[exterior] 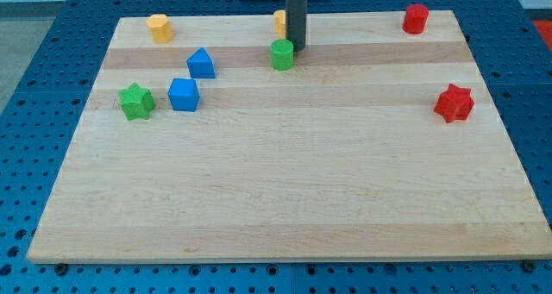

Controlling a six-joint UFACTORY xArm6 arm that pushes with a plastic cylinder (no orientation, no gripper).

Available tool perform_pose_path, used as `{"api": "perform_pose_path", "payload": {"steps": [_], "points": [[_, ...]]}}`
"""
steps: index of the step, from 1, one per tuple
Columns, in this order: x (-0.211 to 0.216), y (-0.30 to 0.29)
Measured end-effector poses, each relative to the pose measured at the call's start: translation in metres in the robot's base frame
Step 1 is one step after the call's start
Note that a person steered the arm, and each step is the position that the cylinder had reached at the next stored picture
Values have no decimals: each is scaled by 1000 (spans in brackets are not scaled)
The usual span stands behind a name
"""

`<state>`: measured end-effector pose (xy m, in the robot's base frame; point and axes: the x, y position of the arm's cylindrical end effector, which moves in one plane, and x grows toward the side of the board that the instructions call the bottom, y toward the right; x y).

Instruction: Slide the green circle towards the bottom left

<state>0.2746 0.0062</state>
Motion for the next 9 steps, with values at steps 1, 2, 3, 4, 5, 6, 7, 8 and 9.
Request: {"api": "perform_pose_path", "payload": {"steps": [1,2,3,4,5,6,7,8,9], "points": [[10,-17],[29,-28],[51,-39],[58,-55],[58,-74],[68,-78],[87,-78],[93,-78],[94,-78]]}}
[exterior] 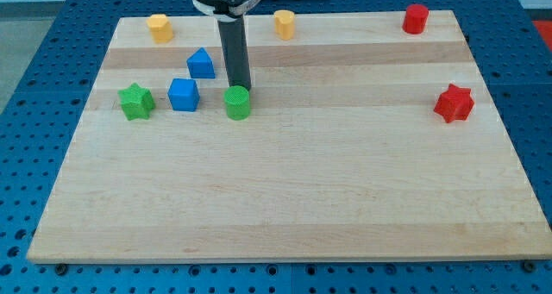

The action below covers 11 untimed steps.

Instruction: Slide the green circle towards the bottom left

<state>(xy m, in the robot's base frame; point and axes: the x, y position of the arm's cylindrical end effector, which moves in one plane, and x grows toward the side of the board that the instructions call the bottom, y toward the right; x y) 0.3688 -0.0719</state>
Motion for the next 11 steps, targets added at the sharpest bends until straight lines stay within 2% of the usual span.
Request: {"api": "perform_pose_path", "payload": {"steps": [1,6,10,11], "points": [[10,0],[136,2],[200,8],[203,-3]]}}
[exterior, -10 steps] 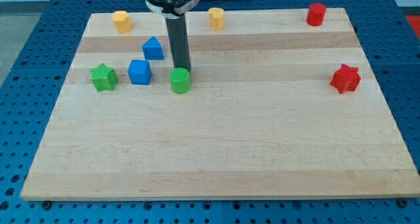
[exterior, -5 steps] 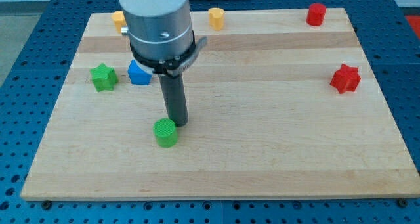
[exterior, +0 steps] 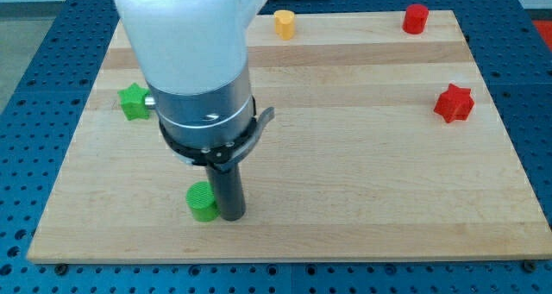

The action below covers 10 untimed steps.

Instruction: Slide the green circle towards the bottom left

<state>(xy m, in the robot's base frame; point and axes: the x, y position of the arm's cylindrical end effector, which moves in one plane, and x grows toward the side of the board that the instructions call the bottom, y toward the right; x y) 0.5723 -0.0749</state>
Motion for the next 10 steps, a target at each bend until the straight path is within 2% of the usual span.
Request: {"api": "perform_pose_path", "payload": {"steps": [3,6,9,10], "points": [[-29,-37],[-11,-80],[23,-80],[23,-88]]}}
